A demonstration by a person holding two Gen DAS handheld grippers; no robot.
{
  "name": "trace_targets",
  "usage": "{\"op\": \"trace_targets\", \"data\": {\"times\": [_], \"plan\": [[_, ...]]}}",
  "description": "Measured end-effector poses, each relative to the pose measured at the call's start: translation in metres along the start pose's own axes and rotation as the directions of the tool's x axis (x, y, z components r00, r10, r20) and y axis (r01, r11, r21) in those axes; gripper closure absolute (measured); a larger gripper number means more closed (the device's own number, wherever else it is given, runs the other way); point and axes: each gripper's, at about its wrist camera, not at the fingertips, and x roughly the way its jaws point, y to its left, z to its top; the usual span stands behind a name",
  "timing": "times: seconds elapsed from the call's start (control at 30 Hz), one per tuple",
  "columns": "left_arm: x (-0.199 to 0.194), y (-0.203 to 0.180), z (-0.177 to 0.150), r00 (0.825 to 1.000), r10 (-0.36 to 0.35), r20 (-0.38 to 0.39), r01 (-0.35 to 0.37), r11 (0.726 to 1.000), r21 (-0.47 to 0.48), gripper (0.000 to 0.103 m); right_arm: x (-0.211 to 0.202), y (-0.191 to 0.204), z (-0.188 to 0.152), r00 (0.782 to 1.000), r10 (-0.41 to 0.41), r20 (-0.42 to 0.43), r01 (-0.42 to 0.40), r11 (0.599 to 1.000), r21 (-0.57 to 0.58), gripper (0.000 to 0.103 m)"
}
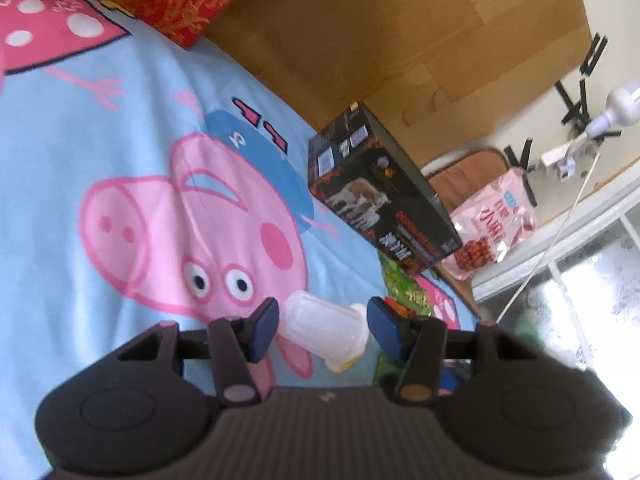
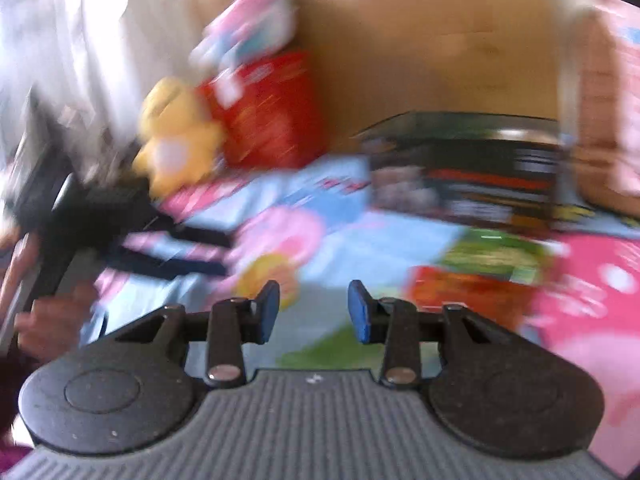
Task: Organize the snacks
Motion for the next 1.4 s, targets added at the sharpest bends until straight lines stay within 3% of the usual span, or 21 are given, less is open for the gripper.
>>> {"op": "trace_targets", "data": {"times": [0.17, 0.23, 0.4, 0.57, 0.73, 0.8, 0.87, 0.97, 1.07, 1.2, 1.37, 1.4], "plan": [[0.015, -0.006, 0.002, 1.000, 0.018, -0.022, -0.018, 1.000, 0.006, 0.061, 0.057, 0.012, 0.012, 0.989, 0.053, -0.138, -0.058, 0.998, -0.036, 0.061], [0.020, -0.014, 0.008, 0.999, 0.028, -0.031, -0.027, 0.999, 0.027, 0.062, 0.065, 0.011, 0.016, 0.992, 0.018, -0.122, -0.027, 0.997, -0.069, 0.067], [0.042, -0.056, 0.033, 0.999, -0.034, -0.039, 0.039, 0.990, 0.134, 0.061, 0.045, -0.009, 0.028, 0.999, -0.034, 0.007, 0.034, 0.999, -0.030, 0.072], [0.069, -0.108, 0.073, 0.998, -0.063, 0.016, 0.057, 0.968, 0.246, 0.062, 0.024, -0.033, 0.061, 0.977, -0.135, 0.162, 0.144, 0.988, -0.047, 0.072], [0.101, -0.125, 0.103, 0.997, -0.051, 0.053, 0.037, 0.971, 0.237, 0.056, 0.042, -0.076, 0.091, 0.946, -0.208, 0.249, 0.208, 0.978, 0.027, 0.071], [0.103, -0.121, 0.104, 0.998, -0.045, 0.045, 0.035, 0.977, 0.211, 0.055, 0.046, -0.095, 0.093, 0.937, -0.247, 0.247, 0.231, 0.968, 0.094, 0.062], [0.093, -0.114, 0.096, 0.996, -0.090, 0.027, 0.083, 0.977, 0.198, 0.055, 0.036, -0.107, 0.086, 0.937, -0.246, 0.250, 0.210, 0.964, 0.161, 0.063], [0.076, -0.102, 0.076, 0.994, -0.105, 0.009, 0.102, 0.976, 0.191, 0.055, 0.011, -0.116, 0.061, 0.931, -0.241, 0.274, 0.194, 0.963, 0.186, 0.063], [0.078, -0.089, 0.056, 0.993, -0.105, -0.057, 0.112, 0.982, 0.150, 0.055, -0.006, -0.131, 0.032, 0.939, -0.271, 0.212, 0.212, 0.941, 0.262, 0.062], [0.101, -0.076, 0.039, 0.989, -0.069, -0.130, 0.079, 0.994, 0.075, 0.055, -0.008, -0.155, 0.002, 0.954, -0.286, 0.094, 0.220, 0.875, 0.430, 0.062], [0.134, -0.072, 0.031, 0.980, -0.062, -0.188, 0.067, 0.998, 0.018, 0.055, 0.002, -0.167, -0.006, 0.983, -0.174, 0.060, 0.113, 0.825, 0.554, 0.065], [0.138, -0.071, 0.030, 0.979, -0.082, -0.184, 0.084, 0.996, 0.004, 0.055, 0.007, -0.170, -0.007, 0.986, -0.154, 0.057, 0.094, 0.812, 0.577, 0.076]]}}
